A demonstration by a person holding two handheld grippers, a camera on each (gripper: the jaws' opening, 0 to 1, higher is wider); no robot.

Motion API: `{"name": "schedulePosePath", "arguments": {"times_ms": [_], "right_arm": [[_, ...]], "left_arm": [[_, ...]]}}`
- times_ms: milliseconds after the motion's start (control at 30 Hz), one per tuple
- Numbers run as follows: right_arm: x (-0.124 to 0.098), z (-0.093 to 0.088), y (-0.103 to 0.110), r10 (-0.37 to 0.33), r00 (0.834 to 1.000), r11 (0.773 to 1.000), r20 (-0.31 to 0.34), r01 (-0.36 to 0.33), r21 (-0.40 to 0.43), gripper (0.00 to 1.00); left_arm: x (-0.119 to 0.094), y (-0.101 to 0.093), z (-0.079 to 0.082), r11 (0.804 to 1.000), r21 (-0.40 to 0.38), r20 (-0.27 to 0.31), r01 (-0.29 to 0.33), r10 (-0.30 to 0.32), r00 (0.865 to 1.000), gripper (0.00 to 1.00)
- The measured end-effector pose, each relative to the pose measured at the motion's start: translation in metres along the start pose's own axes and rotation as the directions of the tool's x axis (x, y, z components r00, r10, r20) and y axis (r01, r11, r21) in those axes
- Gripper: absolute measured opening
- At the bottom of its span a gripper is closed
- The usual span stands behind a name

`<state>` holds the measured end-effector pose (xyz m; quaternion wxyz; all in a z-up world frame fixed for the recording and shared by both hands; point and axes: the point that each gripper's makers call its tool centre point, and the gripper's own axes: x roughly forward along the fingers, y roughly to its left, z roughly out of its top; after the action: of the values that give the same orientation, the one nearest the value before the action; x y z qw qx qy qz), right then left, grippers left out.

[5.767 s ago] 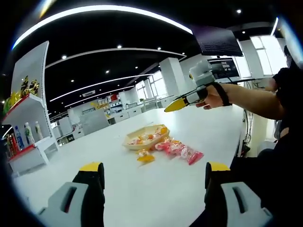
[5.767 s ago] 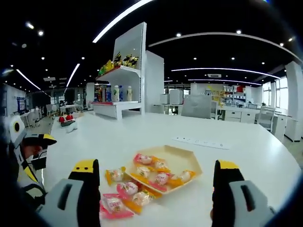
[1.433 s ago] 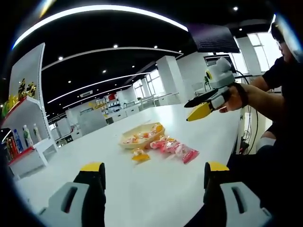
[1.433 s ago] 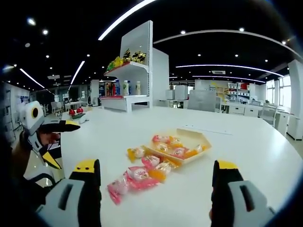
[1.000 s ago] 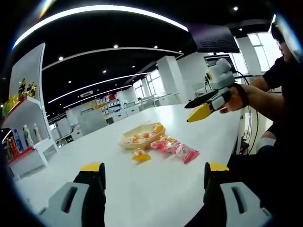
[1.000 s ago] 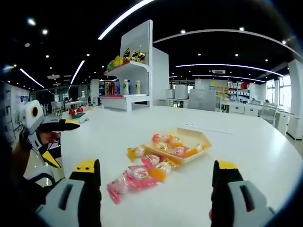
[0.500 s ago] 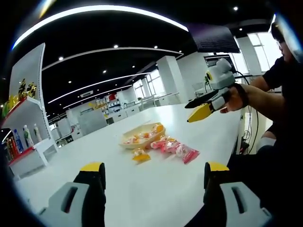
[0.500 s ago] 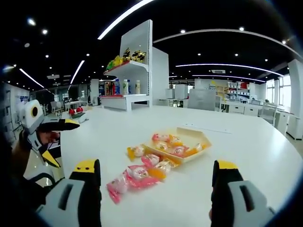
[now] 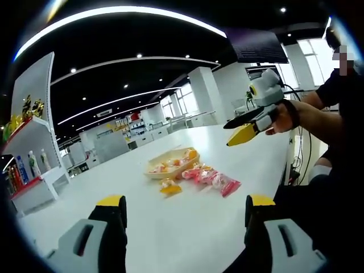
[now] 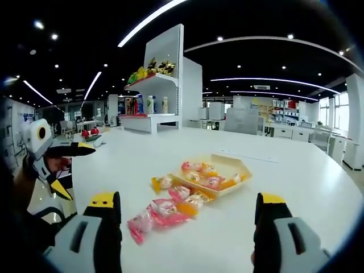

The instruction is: Pick up the marshmallows scattered on the table and place them into the bowl on the table

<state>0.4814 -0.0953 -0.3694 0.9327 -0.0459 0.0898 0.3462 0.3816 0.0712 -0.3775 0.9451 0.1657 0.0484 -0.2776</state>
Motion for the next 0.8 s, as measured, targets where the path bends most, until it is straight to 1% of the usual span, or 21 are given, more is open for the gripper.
{"name": "schedulePosePath", "arguments": {"times_ms": [267, 433, 633, 800], "right_arm": [[-0.016, 0.001, -0.003, -0.026, 0.999, 1.0, 0.017, 0.027, -0.004, 0.95], [-0.031, 0.002, -0.013, -0.052, 0.998, 0.999, 0.032, 0.052, 0.006, 0.94], [-0.059, 0.01, -0.007, -0.075, 0.995, 0.997, 0.065, 0.075, 0.004, 0.94], [-0.075, 0.014, 0.0, -0.076, 0.994, 0.997, 0.083, 0.076, 0.0, 0.94]], "left_arm": [[0.0, 0.001, 0.0, 1.0, 0.001, -0.001, -0.002, 0.002, 1.0, 0.85], [0.0, 0.002, 0.0, 1.0, -0.001, 0.0, -0.005, 0.005, 1.0, 0.85], [0.0, 0.003, 0.0, 1.0, -0.001, 0.001, -0.005, 0.005, 1.0, 0.85], [0.0, 0.002, 0.001, 1.0, -0.001, 0.005, -0.004, 0.004, 1.0, 0.85]]}}
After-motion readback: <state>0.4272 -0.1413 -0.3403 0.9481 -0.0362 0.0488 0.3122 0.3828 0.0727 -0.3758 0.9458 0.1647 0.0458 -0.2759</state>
